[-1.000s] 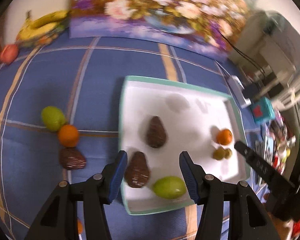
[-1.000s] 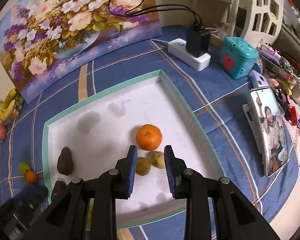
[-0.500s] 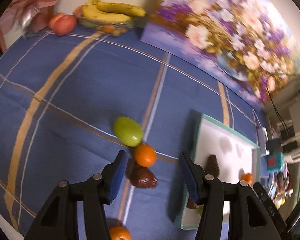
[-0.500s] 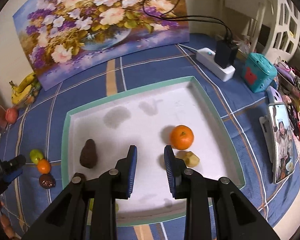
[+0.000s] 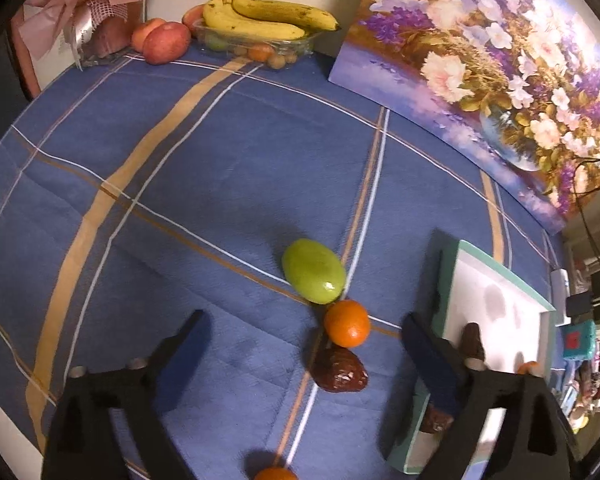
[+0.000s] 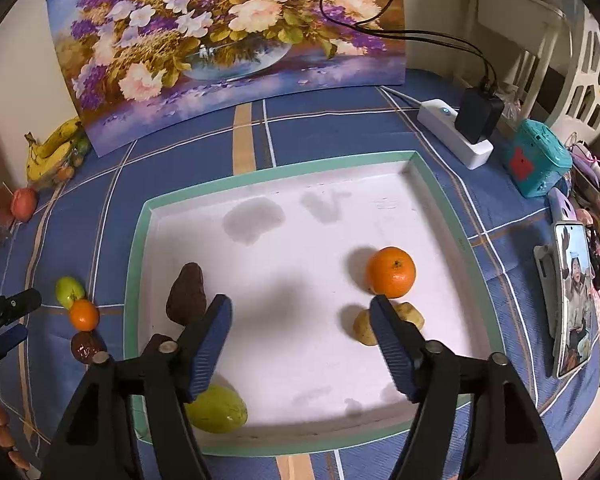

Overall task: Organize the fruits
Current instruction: 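Withdraw both open grippers from the tray toward the remaining fruits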

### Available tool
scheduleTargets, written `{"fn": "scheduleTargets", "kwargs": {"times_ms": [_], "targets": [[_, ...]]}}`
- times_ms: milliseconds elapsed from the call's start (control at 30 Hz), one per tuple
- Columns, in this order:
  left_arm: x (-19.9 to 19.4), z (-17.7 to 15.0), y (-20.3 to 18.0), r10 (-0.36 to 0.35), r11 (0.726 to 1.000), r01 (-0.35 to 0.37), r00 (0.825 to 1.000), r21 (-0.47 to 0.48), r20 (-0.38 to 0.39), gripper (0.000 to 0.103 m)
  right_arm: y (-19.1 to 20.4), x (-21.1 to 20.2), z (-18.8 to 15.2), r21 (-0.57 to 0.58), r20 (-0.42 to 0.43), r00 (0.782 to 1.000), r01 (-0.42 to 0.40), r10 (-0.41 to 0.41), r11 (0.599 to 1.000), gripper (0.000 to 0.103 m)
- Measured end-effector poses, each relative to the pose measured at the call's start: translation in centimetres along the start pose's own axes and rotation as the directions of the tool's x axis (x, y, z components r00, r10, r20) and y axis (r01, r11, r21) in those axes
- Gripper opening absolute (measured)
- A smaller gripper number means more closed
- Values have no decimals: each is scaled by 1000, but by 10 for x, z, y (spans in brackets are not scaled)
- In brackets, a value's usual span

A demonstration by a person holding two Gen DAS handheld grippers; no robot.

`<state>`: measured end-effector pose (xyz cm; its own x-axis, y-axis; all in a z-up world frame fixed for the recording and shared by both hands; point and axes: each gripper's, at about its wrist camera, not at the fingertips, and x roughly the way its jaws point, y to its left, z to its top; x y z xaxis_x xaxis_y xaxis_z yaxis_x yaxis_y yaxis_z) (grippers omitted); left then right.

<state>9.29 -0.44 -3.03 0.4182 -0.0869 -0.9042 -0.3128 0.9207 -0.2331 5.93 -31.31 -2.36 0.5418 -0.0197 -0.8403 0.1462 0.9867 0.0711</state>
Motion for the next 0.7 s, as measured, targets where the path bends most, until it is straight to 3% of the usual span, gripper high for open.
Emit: {"fn": "scheduleTargets", "kwargs": {"times_ms": [33, 267, 367, 700], "targets": [[0, 0, 1, 7, 1000, -7, 1000, 1, 4, 102, 1, 1, 0, -2, 1, 1000, -1, 1, 1000, 87], [6, 1, 2, 25, 1000, -25, 1000, 10, -1, 103, 5, 4, -2, -10, 16, 1000, -21, 21, 1000, 87], [7, 2, 4, 28, 1000, -28, 1000, 8, 1, 103, 6, 4, -4, -6, 29, 999, -26, 26, 1000, 98], [5, 9, 9, 2, 1000, -2, 1000, 24, 20, 103, 8, -3, -4, 11, 123, 990, -71, 69, 997, 98]]}}
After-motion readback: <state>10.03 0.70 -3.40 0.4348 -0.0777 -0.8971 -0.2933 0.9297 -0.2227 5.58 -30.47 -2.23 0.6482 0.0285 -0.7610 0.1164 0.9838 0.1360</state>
